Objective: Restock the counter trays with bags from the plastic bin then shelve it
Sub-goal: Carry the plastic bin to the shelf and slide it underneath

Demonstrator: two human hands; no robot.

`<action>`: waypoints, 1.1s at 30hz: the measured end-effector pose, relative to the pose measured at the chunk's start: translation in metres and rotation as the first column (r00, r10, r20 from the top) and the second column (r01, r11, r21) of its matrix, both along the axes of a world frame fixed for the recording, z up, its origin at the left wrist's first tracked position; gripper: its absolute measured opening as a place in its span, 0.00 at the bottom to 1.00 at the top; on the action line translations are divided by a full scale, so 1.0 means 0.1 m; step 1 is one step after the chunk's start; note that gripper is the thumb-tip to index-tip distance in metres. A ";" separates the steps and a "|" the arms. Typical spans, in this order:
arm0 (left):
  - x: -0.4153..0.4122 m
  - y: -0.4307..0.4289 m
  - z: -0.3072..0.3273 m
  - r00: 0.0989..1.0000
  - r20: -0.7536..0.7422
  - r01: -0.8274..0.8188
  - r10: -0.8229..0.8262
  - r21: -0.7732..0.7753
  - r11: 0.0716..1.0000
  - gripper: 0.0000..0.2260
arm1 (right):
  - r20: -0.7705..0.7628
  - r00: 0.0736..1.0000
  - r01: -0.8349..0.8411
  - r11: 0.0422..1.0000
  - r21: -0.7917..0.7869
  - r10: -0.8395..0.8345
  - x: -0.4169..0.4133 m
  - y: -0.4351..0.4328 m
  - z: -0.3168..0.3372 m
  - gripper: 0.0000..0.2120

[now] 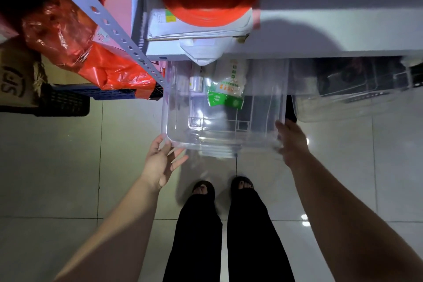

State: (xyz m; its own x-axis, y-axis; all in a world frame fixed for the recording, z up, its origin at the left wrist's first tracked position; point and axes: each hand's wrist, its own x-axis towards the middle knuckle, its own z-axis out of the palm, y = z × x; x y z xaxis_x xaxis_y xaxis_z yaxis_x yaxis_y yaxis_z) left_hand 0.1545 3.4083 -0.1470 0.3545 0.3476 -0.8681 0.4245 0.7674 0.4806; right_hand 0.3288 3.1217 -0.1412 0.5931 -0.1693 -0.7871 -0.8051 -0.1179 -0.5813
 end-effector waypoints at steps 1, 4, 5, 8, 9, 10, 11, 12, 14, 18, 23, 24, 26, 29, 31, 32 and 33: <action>0.03 -0.03 0.01 0.999 -0.004 -0.035 0.035 0.002 0.999 0.09 | -0.083 0.996 0.029 0.996 0.085 -0.022 -0.11 -0.01 0.00 0.10; 0.07 -0.07 0.03 0.994 -0.017 -0.105 0.104 -0.025 0.994 0.10 | -0.102 0.991 0.111 0.969 0.220 -0.090 -0.27 0.04 0.00 0.13; 0.09 -0.07 0.05 0.995 -0.025 -0.100 0.099 -0.032 0.995 0.10 | -0.077 0.990 0.131 0.969 0.208 -0.118 -0.25 0.07 0.00 0.17; 0.23 -0.09 0.08 0.997 -0.043 -0.067 0.065 -0.032 0.997 0.10 | 0.026 0.989 0.139 0.977 0.160 -0.145 -0.09 0.14 -0.01 0.20; 0.29 -0.09 0.10 0.998 -0.044 -0.050 0.049 -0.022 0.999 0.09 | 0.060 0.989 0.126 0.981 0.147 -0.136 -0.03 0.16 -0.02 0.20; 0.35 -0.09 0.11 0.999 -0.043 -0.034 0.033 -0.011 0.999 0.09 | 0.089 0.988 0.112 0.984 0.138 -0.125 0.02 0.18 -0.03 0.19; 0.39 -0.09 0.12 0.999 -0.044 -0.016 0.016 -0.002 1.000 0.08 | 0.113 0.987 0.103 0.985 0.138 -0.119 0.06 0.19 -0.04 0.18; 0.42 -0.09 0.13 0.998 -0.055 0.012 -0.012 0.011 1.000 0.08 | 0.131 0.985 0.090 0.986 0.138 -0.108 0.07 0.19 -0.04 0.17; 0.43 -0.09 0.17 0.986 -0.132 0.116 -0.105 0.076 0.990 0.06 | 0.152 0.987 0.032 0.996 0.083 -0.044 0.06 0.16 -0.03 0.17; 0.39 -0.06 0.32 0.823 -0.449 0.532 -0.349 0.392 0.751 0.15 | 0.154 0.986 -0.045 0.994 -0.094 0.060 -0.14 -0.03 0.16 0.22; 0.72 -0.31 0.74 0.679 -0.475 0.712 -0.559 0.612 0.344 0.19 | 0.212 0.976 0.064 0.991 -0.115 -0.038 -0.35 -0.51 0.51 0.16; 0.84 -0.45 0.82 0.654 -0.454 0.717 -0.605 0.626 0.305 0.18 | 0.211 0.974 0.105 0.989 -0.103 -0.082 -0.38 -0.64 0.57 0.14; 1.08 -0.80 0.96 0.622 -0.382 0.712 -0.684 0.639 0.291 0.17 | 0.204 0.962 0.202 0.977 -0.073 -0.184 -0.41 -0.90 0.67 0.12; 1.45 -1.43 1.10 0.577 -0.274 0.706 -0.769 0.641 0.301 0.16 | 0.203 0.934 0.312 0.948 -0.068 -0.293 -0.36 -1.33 0.79 0.14; 1.69 -1.88 1.16 0.553 -0.209 0.713 -0.807 0.621 0.327 0.15 | 0.204 0.924 0.344 0.936 -0.073 -0.324 -0.26 -1.61 0.82 0.14; 1.81 -2.11 1.17 0.547 -0.174 0.716 -0.819 0.605 0.350 0.15 | 0.200 0.922 0.351 0.934 -0.070 -0.331 -0.19 -1.74 0.82 0.14; 1.93 -2.33 1.16 0.541 -0.144 0.720 -0.829 0.589 0.367 0.16 | 0.192 0.924 0.350 0.934 -0.067 -0.332 -0.12 -1.87 0.81 0.14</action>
State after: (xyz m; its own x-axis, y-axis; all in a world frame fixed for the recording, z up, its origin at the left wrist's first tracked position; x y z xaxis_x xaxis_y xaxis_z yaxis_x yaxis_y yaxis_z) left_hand 0.3476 3.1750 -0.0311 0.8201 0.2003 -0.5361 0.5722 -0.2730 0.7734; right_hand 0.3172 2.9351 -0.0604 0.6122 -0.4568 -0.6454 -0.6935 0.0821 -0.7158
